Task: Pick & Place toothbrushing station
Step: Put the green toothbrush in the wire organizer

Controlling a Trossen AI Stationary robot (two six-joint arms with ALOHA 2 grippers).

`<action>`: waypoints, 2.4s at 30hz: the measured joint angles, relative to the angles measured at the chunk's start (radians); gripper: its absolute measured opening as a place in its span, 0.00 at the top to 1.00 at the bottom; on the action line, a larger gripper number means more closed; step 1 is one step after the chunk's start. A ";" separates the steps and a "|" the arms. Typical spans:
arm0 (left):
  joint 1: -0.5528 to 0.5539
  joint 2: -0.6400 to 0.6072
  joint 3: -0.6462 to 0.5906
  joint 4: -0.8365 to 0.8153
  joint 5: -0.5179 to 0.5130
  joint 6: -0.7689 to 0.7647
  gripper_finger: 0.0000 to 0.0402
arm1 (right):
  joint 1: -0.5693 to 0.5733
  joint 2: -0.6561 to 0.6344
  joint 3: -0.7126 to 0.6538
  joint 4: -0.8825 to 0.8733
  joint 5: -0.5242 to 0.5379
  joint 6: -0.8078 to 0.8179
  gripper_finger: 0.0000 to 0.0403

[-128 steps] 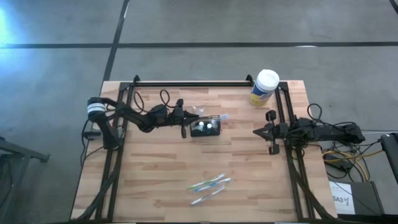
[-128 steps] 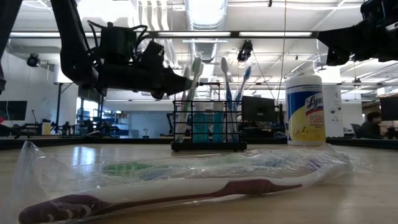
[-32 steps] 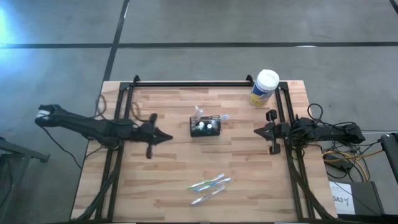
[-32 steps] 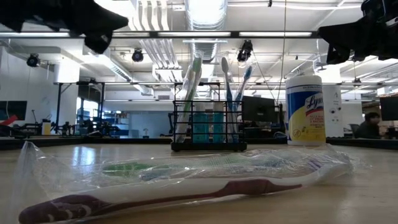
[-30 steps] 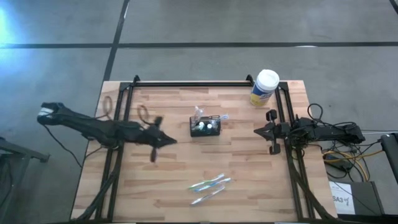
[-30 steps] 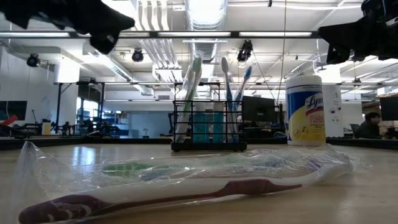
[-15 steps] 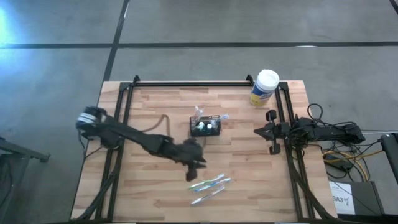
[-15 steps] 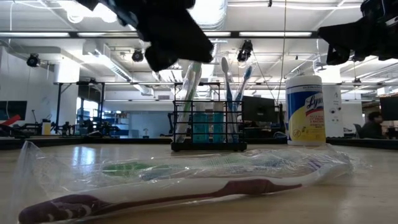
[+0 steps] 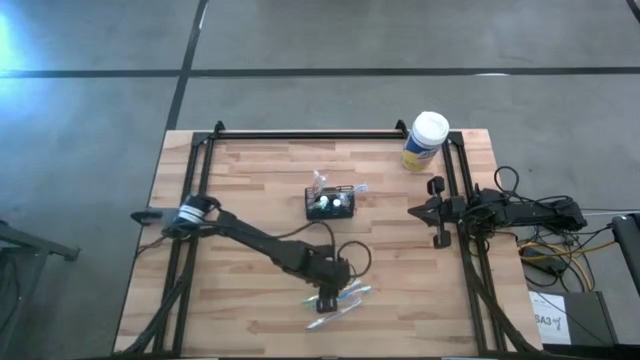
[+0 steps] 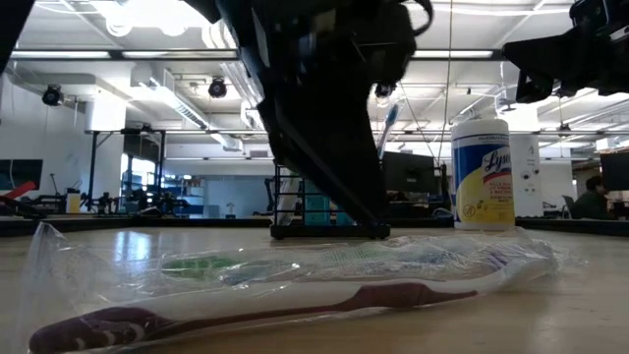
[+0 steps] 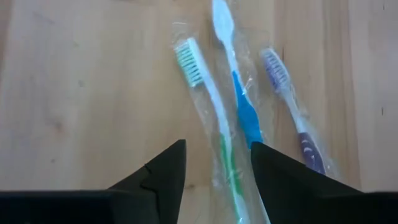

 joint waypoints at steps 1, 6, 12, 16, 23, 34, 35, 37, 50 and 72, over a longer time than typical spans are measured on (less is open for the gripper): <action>-0.001 0.012 0.016 -0.009 0.000 0.005 0.54 | 0.000 0.000 0.000 0.000 0.000 0.000 0.98; -0.001 0.032 0.040 -0.025 0.023 0.010 0.55 | 0.000 0.000 0.000 0.000 0.000 0.000 0.98; -0.006 0.030 0.021 -0.036 0.055 -0.022 0.55 | 0.000 0.000 0.000 0.000 0.000 -0.003 0.98; -0.018 0.036 0.019 -0.043 0.057 -0.038 0.55 | 0.000 0.000 0.000 0.001 0.000 -0.003 0.98; -0.021 0.062 0.018 -0.070 0.022 -0.039 0.62 | 0.000 0.000 0.000 0.008 0.000 0.005 0.98; 0.004 0.057 0.006 -0.099 -0.026 0.047 0.83 | 0.000 0.000 0.000 0.008 0.000 0.005 0.98; 0.005 0.057 0.006 -0.100 -0.026 0.059 0.86 | 0.000 0.000 0.000 0.009 0.000 0.005 0.98; 0.006 0.056 0.005 -0.101 -0.028 0.089 0.92 | 0.000 0.000 0.000 0.009 0.000 0.005 0.98; 0.001 -0.079 -0.002 -0.125 -0.145 0.196 0.96 | 0.000 0.000 0.000 0.008 0.000 0.005 0.98; 0.012 -1.242 -1.090 0.687 -0.402 0.325 0.96 | 0.002 0.006 0.000 0.013 0.003 -0.003 0.98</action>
